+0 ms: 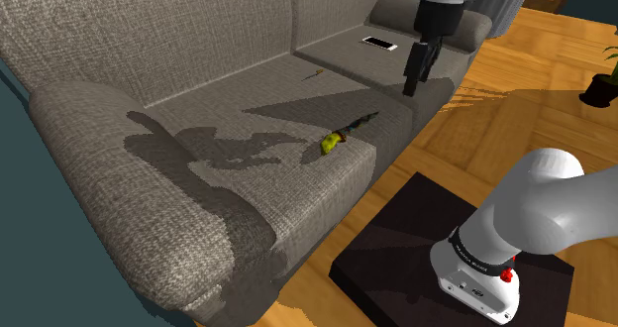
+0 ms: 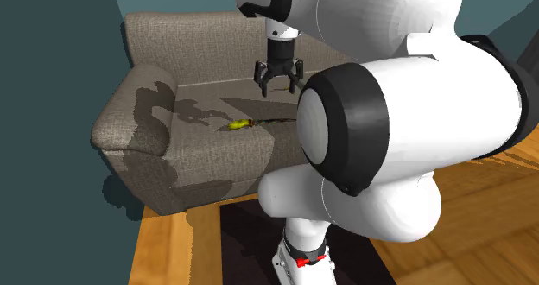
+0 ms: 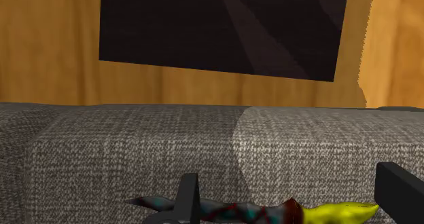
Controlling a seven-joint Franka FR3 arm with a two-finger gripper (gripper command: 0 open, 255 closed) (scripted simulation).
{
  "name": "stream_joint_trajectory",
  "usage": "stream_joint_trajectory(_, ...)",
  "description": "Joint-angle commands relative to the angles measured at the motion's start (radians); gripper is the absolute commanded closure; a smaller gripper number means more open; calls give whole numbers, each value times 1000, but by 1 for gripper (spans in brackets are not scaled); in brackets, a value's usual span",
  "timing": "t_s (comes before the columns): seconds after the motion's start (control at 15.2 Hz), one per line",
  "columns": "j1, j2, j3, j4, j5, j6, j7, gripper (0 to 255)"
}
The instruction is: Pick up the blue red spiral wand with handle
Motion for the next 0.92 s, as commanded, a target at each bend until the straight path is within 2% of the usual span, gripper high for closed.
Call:
stream_joint_trajectory(0.0, 0, 0, 0, 0, 0, 0, 0, 0)
stream_joint_trajectory(0.46, 184, 149, -169, -67, -99, 241, -636, 0)
stream_joint_trajectory(0.86, 345, 310, -278, -76, -118, 436, -1164, 0)
